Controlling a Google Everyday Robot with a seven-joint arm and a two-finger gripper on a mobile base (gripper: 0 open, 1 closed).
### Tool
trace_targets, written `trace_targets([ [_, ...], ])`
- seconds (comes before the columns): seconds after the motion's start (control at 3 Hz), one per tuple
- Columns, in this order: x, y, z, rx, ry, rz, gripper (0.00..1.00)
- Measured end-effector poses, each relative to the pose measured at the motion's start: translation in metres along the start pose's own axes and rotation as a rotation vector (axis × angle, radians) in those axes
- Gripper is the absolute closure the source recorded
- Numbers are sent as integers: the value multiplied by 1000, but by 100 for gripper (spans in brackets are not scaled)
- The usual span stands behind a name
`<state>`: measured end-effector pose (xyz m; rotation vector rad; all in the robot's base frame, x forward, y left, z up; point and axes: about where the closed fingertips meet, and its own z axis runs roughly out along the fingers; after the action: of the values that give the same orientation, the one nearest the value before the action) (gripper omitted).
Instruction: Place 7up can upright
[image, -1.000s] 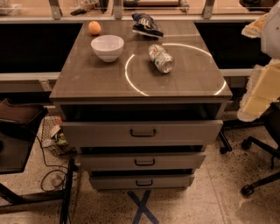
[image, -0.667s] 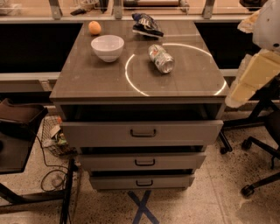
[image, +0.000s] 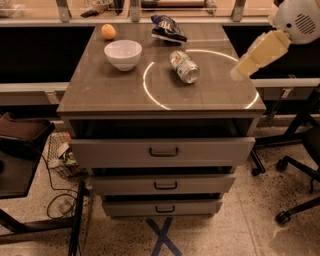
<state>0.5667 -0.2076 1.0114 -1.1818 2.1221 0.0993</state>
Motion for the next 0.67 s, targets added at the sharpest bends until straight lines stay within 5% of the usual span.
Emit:
trace_targets([
  [0.33,-22,-33,19,3,-18,152,0],
  [0.67,-39,-46,30,-15,1,206,0],
])
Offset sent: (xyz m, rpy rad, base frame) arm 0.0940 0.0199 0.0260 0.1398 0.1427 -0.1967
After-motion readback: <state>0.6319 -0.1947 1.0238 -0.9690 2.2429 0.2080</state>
